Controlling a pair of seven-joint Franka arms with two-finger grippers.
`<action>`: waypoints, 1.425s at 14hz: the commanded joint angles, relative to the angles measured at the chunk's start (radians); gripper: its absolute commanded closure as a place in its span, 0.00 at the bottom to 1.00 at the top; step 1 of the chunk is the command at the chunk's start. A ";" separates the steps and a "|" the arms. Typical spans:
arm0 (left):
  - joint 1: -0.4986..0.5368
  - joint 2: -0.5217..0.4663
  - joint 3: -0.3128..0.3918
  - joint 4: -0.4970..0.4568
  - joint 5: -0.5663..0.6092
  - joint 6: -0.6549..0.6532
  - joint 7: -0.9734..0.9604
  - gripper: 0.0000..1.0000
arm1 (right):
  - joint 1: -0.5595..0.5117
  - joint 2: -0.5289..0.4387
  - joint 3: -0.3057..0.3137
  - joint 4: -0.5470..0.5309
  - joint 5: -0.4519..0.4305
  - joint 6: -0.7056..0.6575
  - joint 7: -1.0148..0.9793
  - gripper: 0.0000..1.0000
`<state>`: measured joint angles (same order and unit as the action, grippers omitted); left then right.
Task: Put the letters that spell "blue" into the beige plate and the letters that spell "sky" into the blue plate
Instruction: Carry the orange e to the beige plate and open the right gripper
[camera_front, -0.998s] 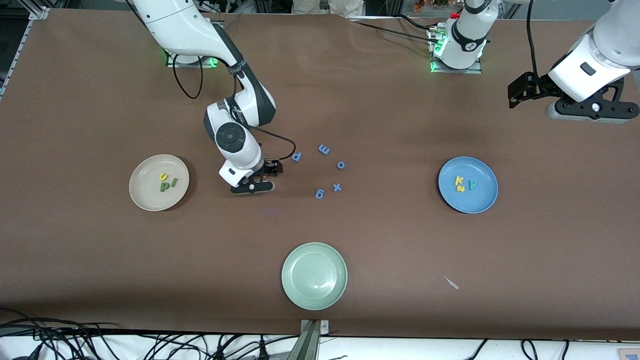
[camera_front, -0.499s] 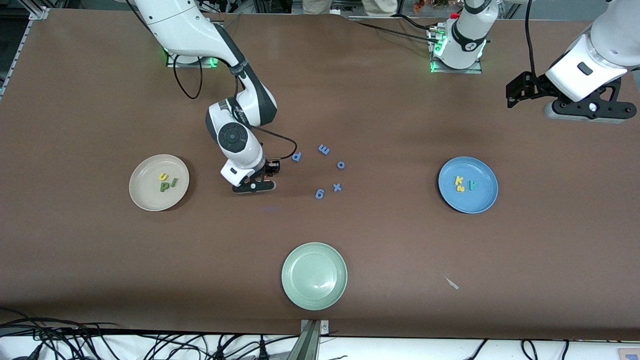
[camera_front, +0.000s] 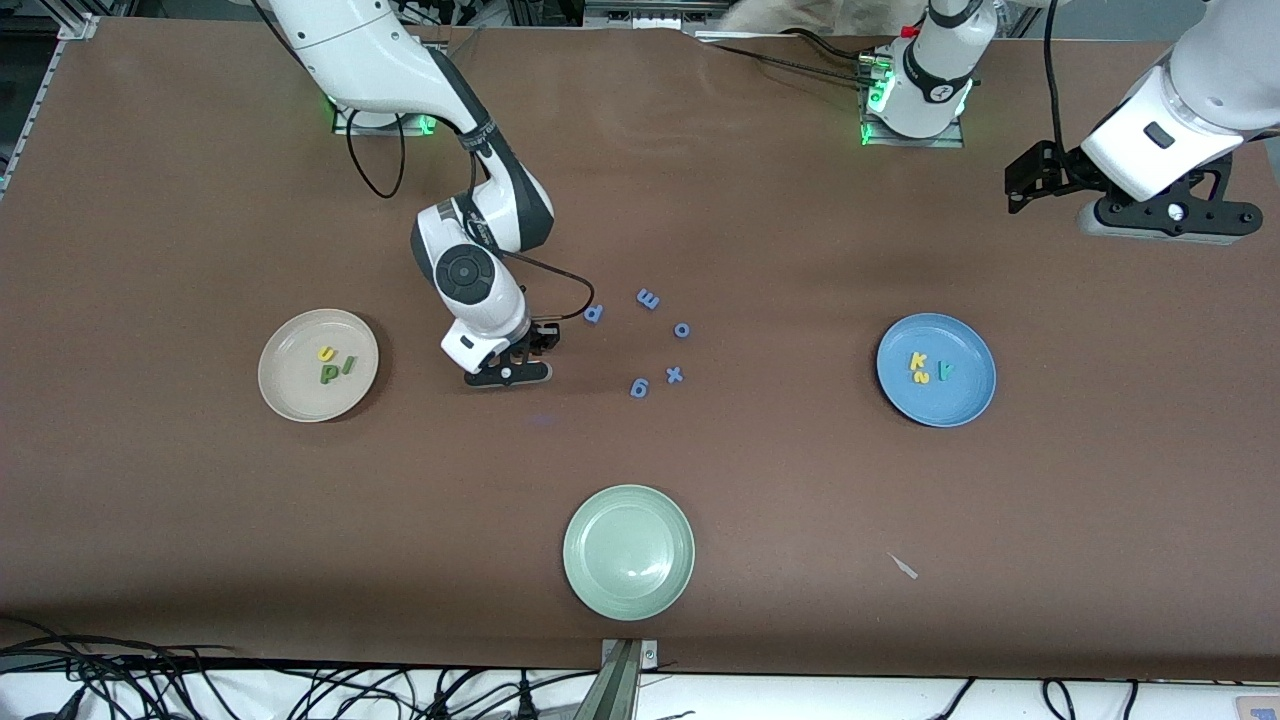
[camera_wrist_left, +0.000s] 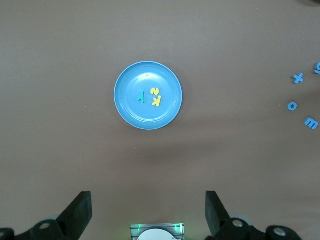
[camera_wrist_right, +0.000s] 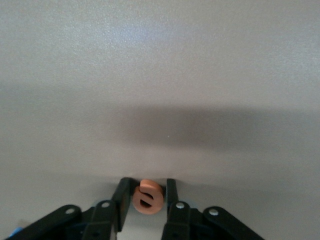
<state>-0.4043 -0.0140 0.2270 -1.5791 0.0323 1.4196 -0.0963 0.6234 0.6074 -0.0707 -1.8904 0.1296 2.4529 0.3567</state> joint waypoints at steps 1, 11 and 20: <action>0.001 0.016 -0.003 0.034 -0.003 -0.025 -0.020 0.00 | 0.009 0.002 -0.004 -0.010 0.016 0.023 0.013 0.70; 0.372 0.016 -0.391 0.034 -0.005 -0.022 -0.023 0.00 | -0.002 -0.020 -0.014 0.031 0.016 -0.067 0.010 0.77; 0.384 0.016 -0.393 0.024 -0.014 -0.024 -0.039 0.00 | -0.062 -0.098 -0.236 0.059 0.016 -0.365 -0.440 0.78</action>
<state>-0.0470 -0.0127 -0.1514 -1.5780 0.0322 1.4159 -0.1153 0.5633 0.5291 -0.2463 -1.8239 0.1296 2.1495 0.0363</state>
